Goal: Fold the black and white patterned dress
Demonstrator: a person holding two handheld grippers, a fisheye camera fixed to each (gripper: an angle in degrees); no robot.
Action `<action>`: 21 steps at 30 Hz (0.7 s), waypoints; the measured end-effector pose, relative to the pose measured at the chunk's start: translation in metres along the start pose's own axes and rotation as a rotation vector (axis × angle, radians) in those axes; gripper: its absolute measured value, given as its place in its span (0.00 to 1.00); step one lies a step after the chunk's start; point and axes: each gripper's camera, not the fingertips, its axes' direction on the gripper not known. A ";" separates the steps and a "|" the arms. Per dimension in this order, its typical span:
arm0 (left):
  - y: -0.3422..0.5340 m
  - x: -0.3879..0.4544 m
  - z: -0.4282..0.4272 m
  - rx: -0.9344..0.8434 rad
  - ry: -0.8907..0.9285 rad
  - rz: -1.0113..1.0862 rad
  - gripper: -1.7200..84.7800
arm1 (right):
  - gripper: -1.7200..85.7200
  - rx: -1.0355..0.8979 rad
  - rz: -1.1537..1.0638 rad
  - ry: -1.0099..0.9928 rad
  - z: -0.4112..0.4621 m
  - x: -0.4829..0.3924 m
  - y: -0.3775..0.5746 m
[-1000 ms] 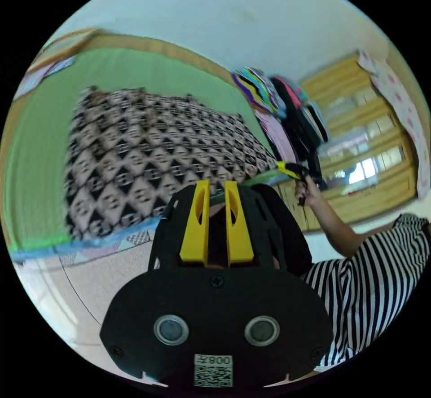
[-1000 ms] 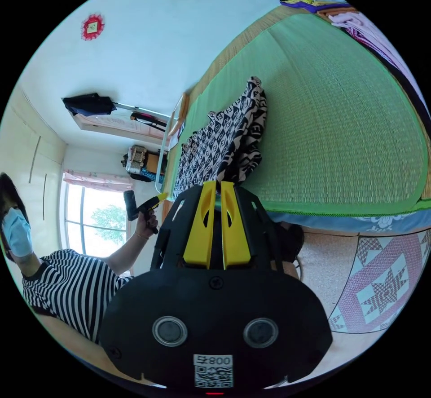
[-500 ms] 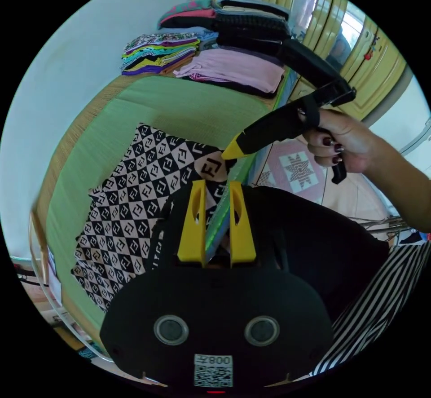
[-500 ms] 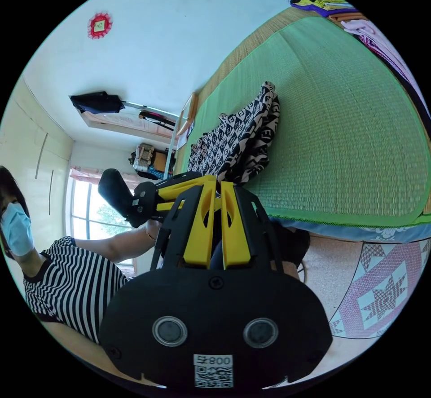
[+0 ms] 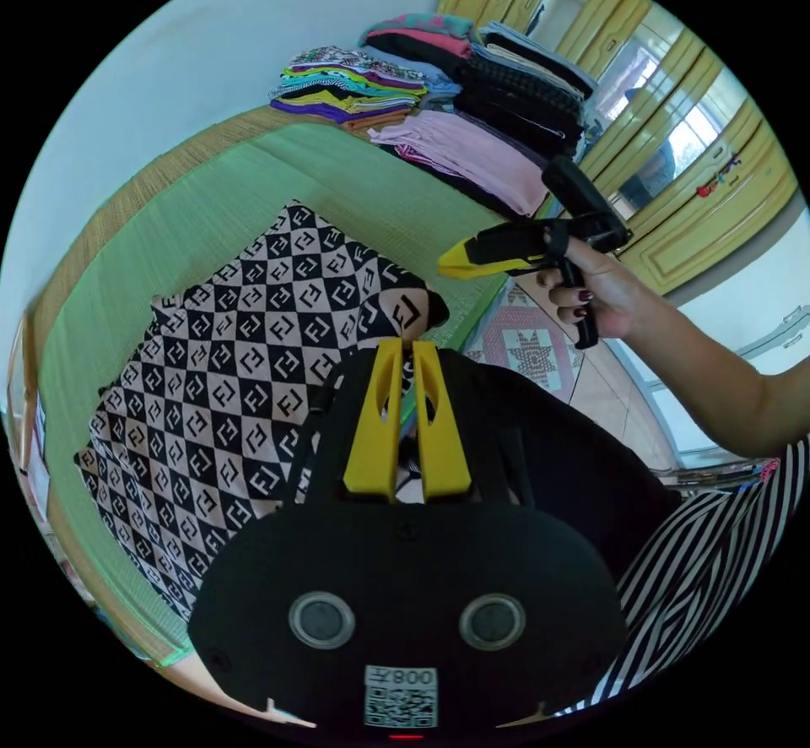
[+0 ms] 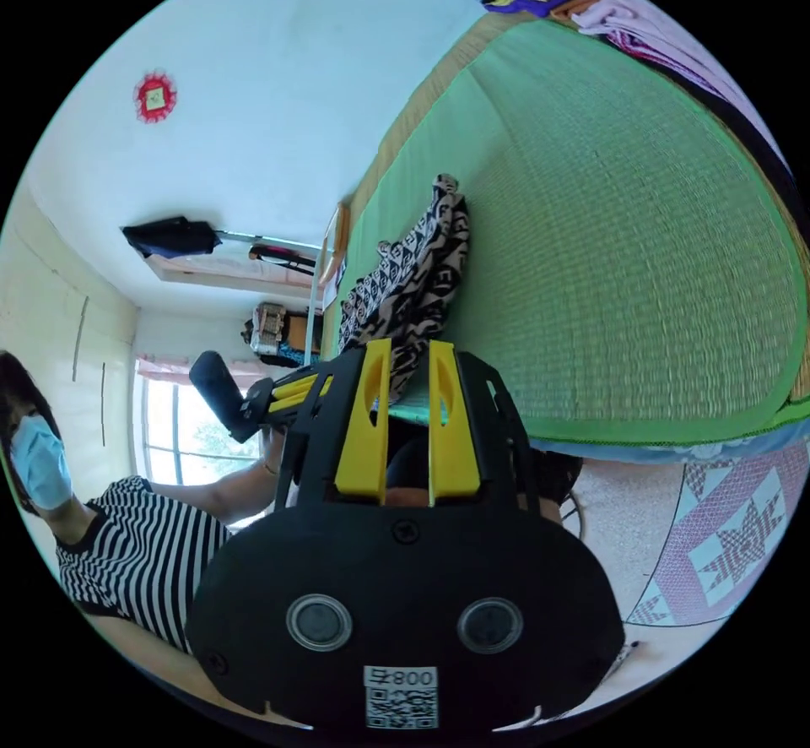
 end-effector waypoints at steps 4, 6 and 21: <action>0.003 -0.005 0.038 0.001 0.021 -0.013 0.04 | 0.14 0.002 0.037 -0.022 0.017 0.022 -0.025; 0.003 -0.007 0.053 -0.002 0.025 -0.012 0.04 | 0.16 0.008 0.064 -0.059 0.029 0.034 -0.043; 0.003 -0.028 0.142 -0.004 0.097 -0.029 0.04 | 0.16 -0.038 0.138 -0.062 0.108 0.087 -0.124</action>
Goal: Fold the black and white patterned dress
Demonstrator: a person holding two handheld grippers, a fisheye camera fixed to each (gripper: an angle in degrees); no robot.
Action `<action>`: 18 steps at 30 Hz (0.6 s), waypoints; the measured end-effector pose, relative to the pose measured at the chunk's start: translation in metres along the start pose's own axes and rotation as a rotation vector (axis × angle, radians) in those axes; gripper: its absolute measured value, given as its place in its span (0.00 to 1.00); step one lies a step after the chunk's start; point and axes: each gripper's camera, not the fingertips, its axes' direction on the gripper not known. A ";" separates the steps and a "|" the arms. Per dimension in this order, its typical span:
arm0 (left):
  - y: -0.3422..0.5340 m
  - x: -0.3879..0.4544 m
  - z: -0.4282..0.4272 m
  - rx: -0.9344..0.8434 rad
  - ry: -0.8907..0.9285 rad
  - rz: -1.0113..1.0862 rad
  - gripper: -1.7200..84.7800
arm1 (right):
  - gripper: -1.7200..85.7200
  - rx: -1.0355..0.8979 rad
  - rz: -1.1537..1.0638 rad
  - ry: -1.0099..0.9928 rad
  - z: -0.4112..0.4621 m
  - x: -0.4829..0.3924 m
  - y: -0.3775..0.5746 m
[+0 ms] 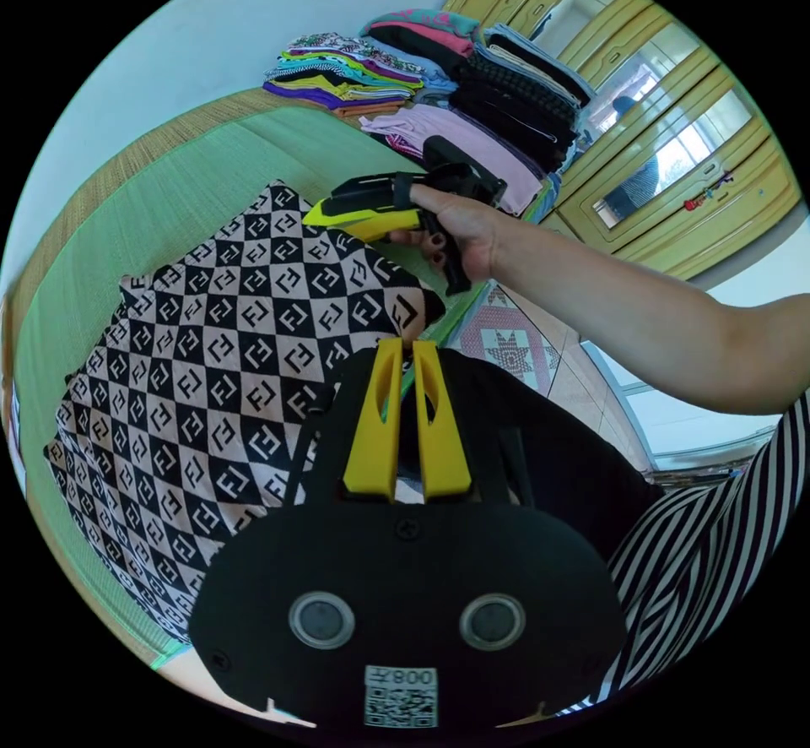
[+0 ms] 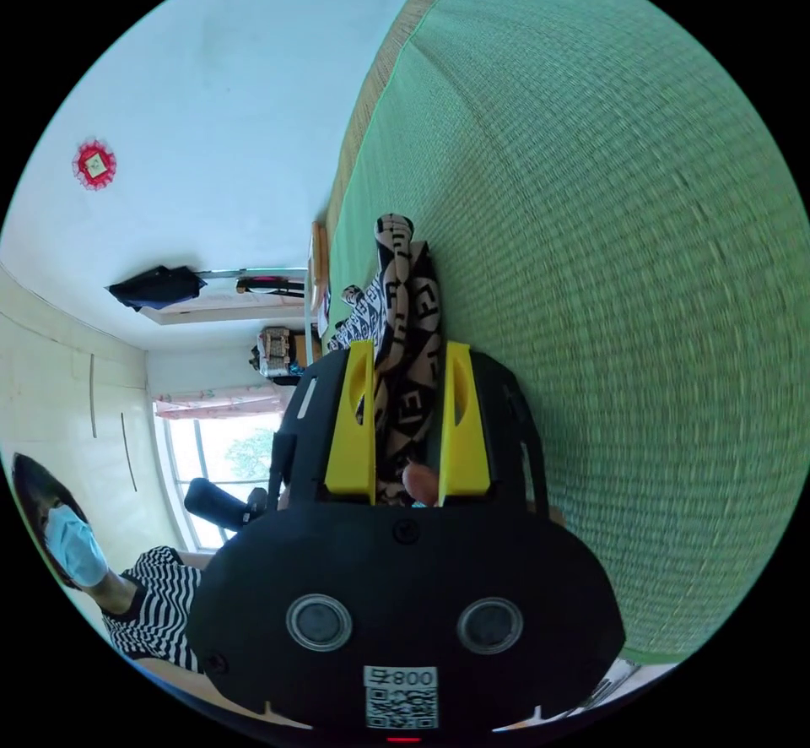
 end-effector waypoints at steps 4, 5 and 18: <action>-0.001 -0.008 0.009 0.004 0.023 -0.006 0.04 | 0.15 0.001 0.001 -0.011 0.011 0.004 -0.017; -0.002 -0.011 0.010 0.006 0.030 -0.009 0.04 | 0.14 -0.004 0.001 -0.017 0.016 0.005 -0.023; -0.006 -0.023 -0.004 0.011 0.081 -0.029 0.04 | 0.11 -0.064 -0.011 -0.036 0.066 0.004 -0.068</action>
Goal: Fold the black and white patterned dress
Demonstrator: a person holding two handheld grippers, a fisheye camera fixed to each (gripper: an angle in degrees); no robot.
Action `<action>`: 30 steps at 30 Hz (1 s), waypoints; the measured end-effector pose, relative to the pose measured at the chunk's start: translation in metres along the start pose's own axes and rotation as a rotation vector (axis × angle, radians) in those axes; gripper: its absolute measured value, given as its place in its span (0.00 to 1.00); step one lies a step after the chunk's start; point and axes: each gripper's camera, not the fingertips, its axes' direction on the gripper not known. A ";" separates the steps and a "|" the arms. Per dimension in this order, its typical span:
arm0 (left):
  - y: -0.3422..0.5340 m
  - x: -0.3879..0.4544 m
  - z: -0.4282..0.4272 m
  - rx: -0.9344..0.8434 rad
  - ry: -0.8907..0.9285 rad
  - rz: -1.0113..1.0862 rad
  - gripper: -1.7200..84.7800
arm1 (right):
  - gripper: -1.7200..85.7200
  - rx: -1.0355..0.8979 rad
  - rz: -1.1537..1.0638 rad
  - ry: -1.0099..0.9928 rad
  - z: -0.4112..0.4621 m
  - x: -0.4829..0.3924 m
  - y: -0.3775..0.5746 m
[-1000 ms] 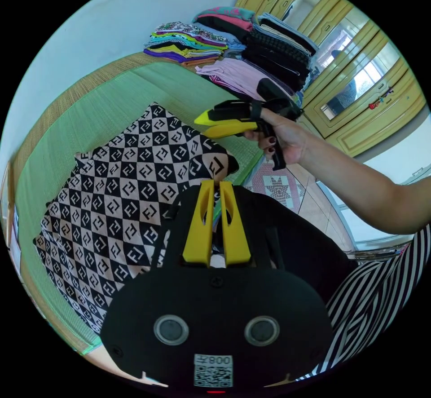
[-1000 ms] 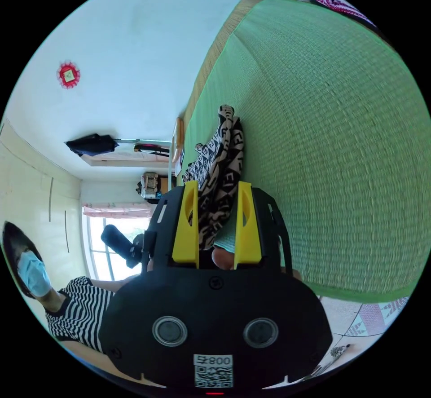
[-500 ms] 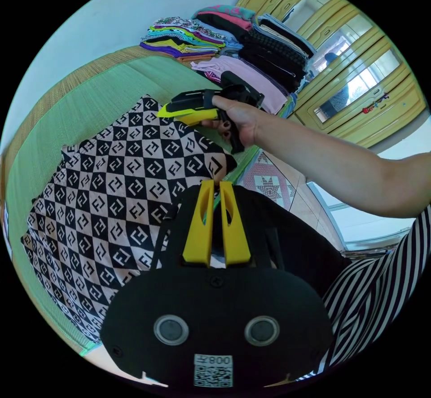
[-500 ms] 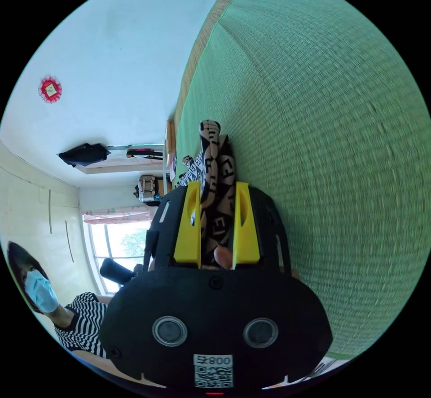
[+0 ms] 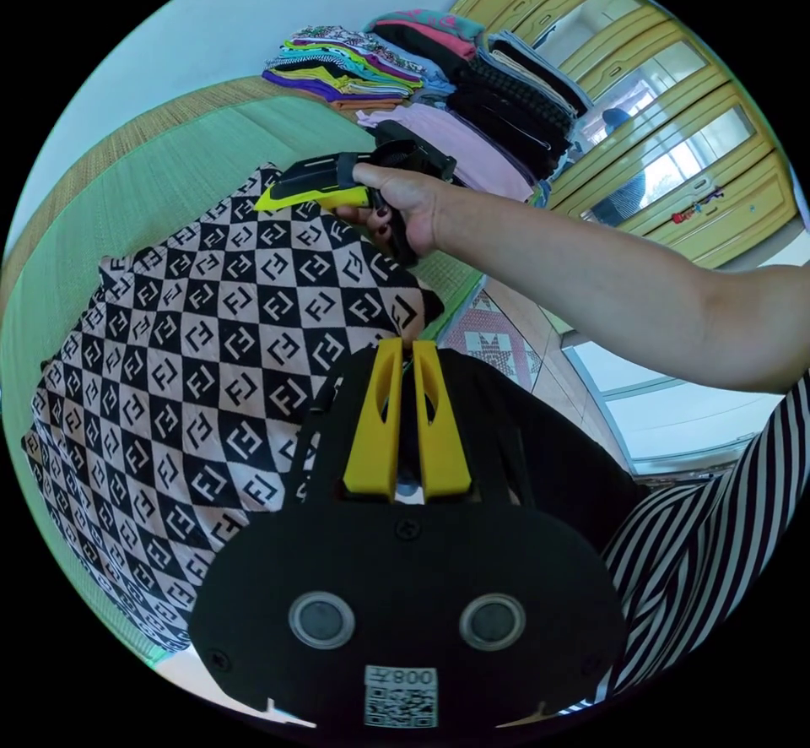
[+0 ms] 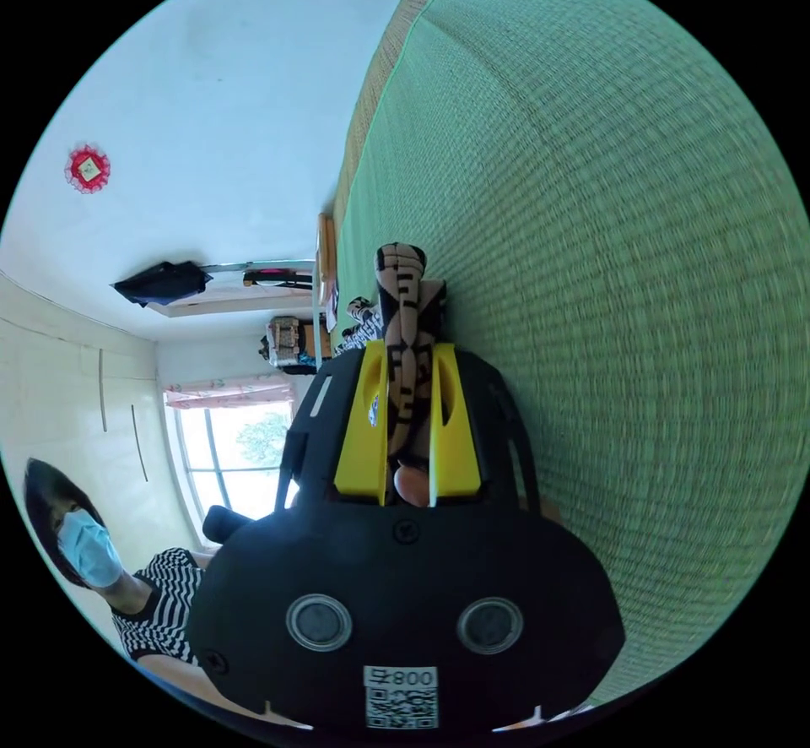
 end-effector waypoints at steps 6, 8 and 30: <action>-0.005 0.005 -0.029 0.006 0.015 -0.004 0.04 | 0.09 0.020 0.029 -0.012 0.007 0.000 -0.005; -0.008 0.008 -0.046 0.012 0.026 -0.006 0.04 | 0.09 0.025 0.034 -0.018 0.009 -0.003 -0.006; 0.001 0.033 -0.319 0.176 0.174 -0.077 0.04 | 0.07 0.082 -0.040 0.077 0.051 -0.143 -0.011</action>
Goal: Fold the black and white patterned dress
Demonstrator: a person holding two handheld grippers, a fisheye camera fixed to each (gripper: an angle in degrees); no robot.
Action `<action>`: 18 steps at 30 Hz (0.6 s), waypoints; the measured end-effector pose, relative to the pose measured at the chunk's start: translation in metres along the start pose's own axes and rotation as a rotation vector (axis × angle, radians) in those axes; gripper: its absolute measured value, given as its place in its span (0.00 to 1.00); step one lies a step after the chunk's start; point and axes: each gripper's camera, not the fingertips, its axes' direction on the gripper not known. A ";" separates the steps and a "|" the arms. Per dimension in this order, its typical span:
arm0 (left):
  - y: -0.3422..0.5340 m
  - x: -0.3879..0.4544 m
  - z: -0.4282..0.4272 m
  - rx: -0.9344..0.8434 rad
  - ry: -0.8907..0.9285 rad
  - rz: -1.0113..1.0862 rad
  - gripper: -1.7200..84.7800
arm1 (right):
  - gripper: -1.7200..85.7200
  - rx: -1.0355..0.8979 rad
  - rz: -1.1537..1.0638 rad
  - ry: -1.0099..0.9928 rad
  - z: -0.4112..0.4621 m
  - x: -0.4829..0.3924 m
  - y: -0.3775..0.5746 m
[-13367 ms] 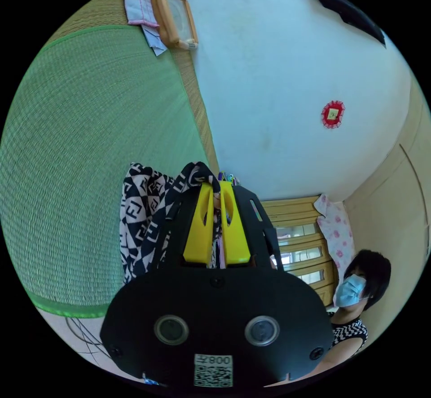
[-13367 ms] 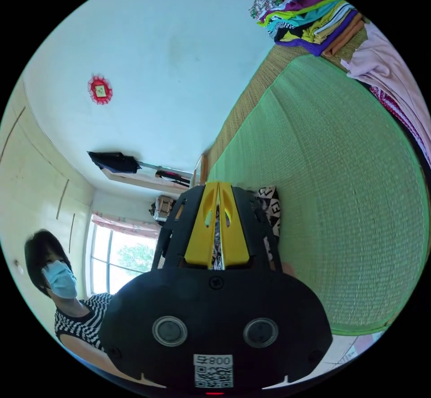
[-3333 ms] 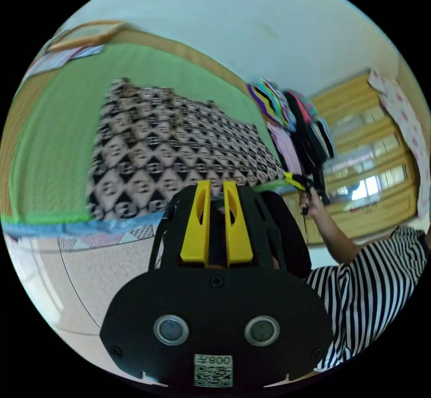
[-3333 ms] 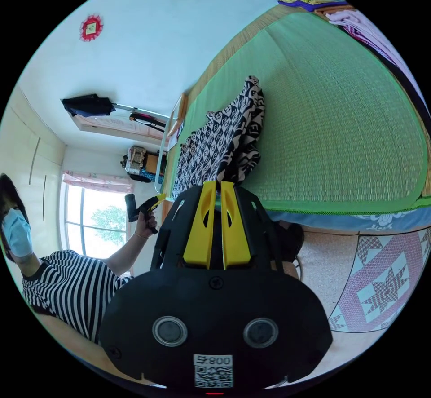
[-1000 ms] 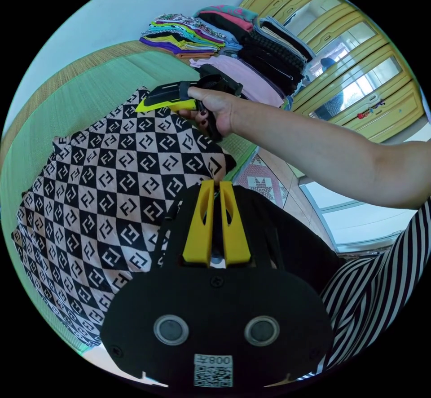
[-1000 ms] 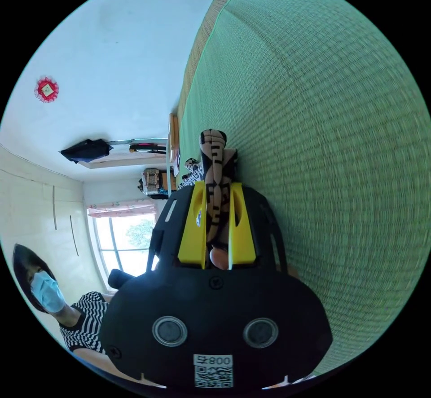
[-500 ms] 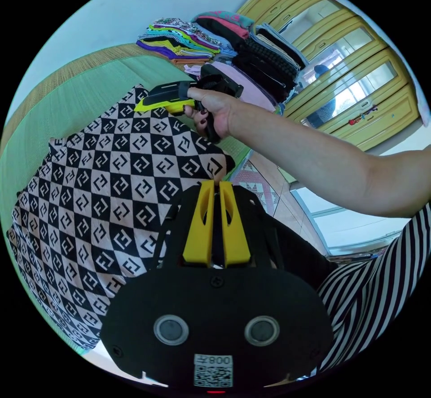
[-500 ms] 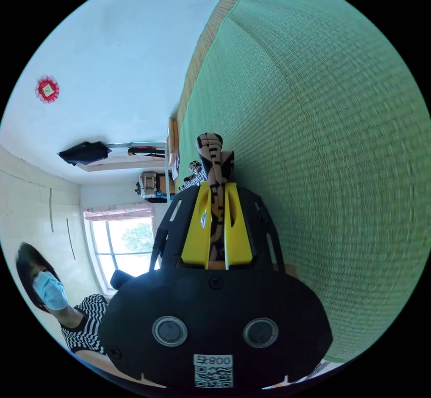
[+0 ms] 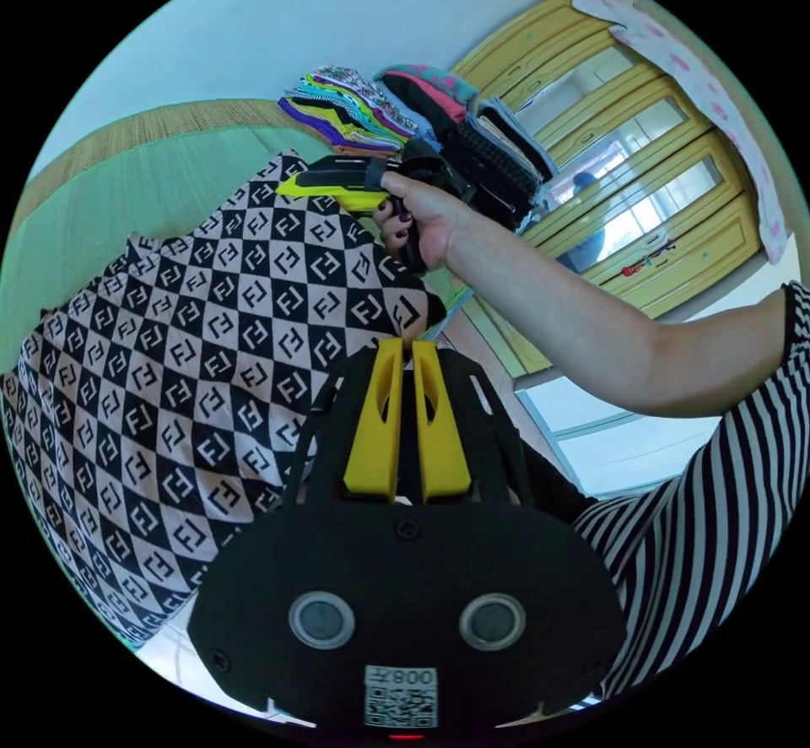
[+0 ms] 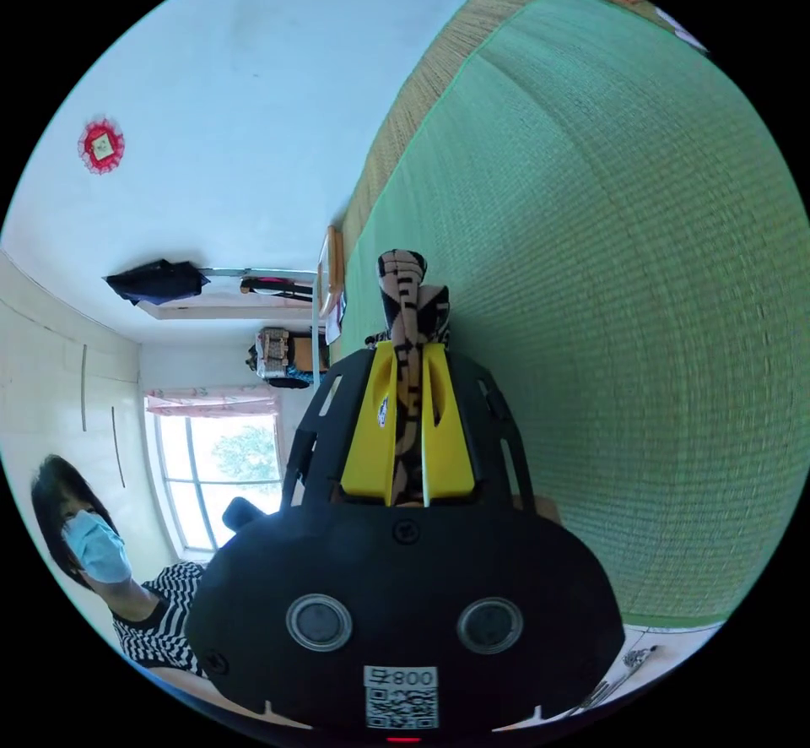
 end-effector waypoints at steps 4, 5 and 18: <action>0.006 0.009 -0.090 0.082 0.034 -0.044 0.04 | 0.08 0.007 -0.046 0.021 0.019 -0.049 0.003; 0.010 0.011 -0.117 0.109 0.039 -0.062 0.04 | 0.08 0.008 -0.063 0.030 0.028 -0.068 0.004; 0.086 0.008 -0.392 0.374 0.089 -0.340 0.04 | 0.08 -0.077 -0.224 0.092 0.201 -0.246 0.009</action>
